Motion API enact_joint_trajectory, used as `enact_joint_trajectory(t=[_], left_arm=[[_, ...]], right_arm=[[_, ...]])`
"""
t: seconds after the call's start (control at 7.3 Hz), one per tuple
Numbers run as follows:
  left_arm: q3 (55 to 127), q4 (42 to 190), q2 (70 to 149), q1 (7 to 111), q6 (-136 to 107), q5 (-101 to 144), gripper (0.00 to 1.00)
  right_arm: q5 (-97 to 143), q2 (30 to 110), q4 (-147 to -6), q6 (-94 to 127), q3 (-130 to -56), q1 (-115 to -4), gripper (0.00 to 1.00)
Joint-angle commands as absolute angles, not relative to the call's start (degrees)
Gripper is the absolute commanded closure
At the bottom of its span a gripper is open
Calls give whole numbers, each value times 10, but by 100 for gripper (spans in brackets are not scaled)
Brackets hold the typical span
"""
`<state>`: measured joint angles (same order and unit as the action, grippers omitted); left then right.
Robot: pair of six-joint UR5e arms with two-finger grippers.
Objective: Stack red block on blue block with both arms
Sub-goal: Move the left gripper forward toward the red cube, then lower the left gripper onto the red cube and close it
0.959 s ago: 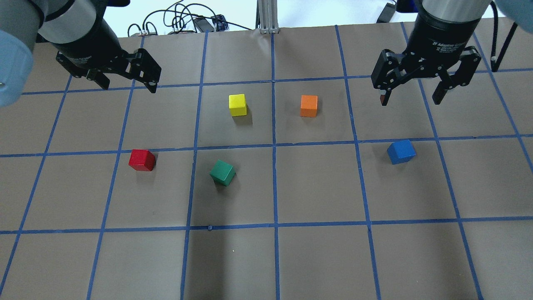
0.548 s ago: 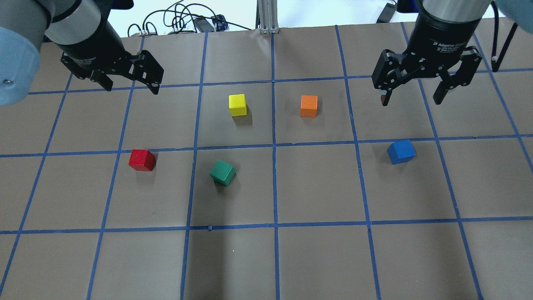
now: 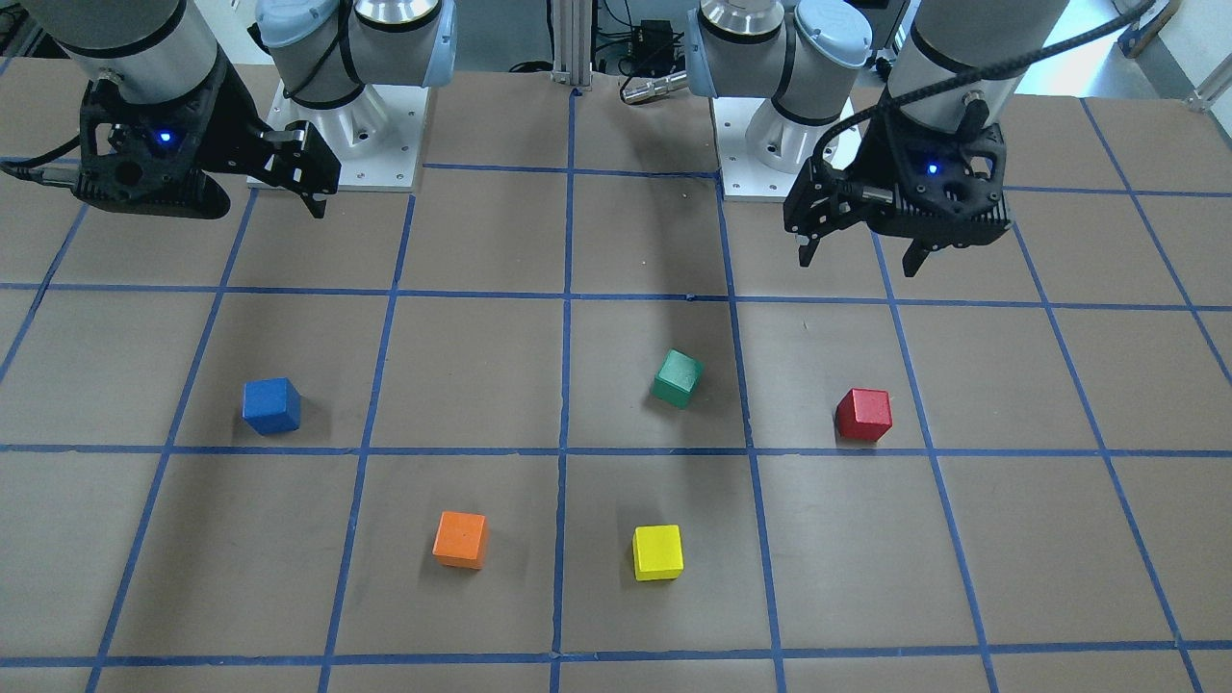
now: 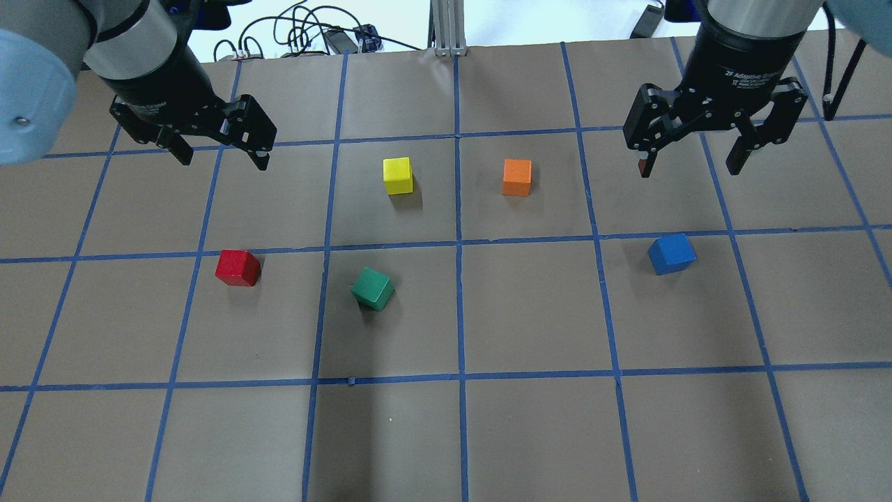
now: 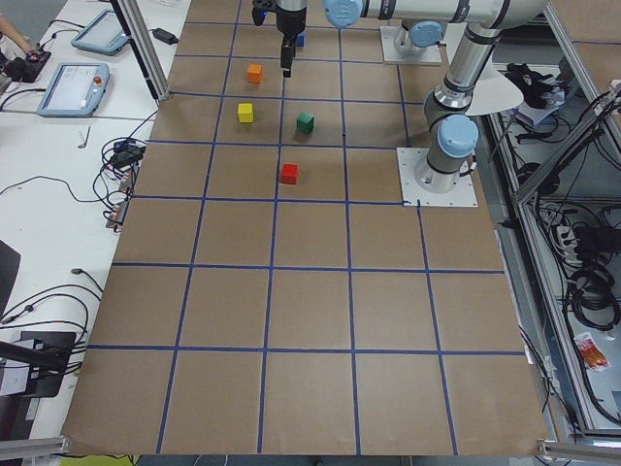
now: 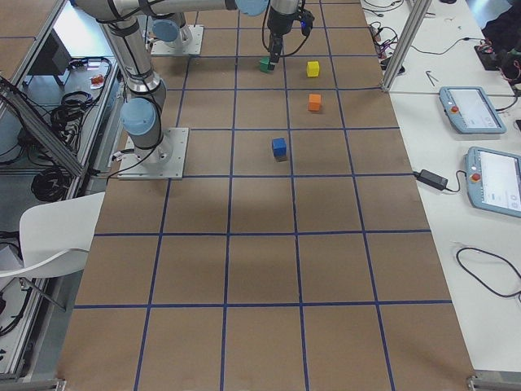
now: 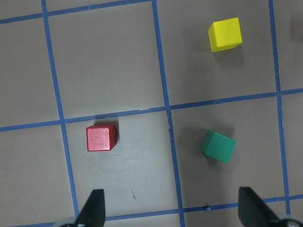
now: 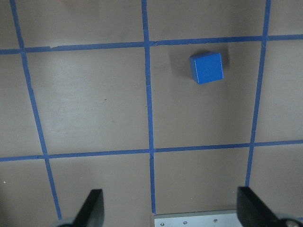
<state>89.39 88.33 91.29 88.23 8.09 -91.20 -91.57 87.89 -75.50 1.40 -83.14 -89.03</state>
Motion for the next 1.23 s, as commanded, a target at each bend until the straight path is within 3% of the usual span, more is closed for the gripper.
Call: enact_joint_trajectory(t=[0.0, 0.41, 1.1], left_arm=[[901, 884, 956, 846, 95, -910, 0], [910, 870, 1013, 795, 180, -911, 0], [1111, 571, 1041, 742, 260, -903, 0]], right_arm=[[-916, 879, -755, 14, -831, -890, 0], [-916, 879, -755, 14, -831, -890, 0], [-917, 879, -755, 14, -832, -891, 0]])
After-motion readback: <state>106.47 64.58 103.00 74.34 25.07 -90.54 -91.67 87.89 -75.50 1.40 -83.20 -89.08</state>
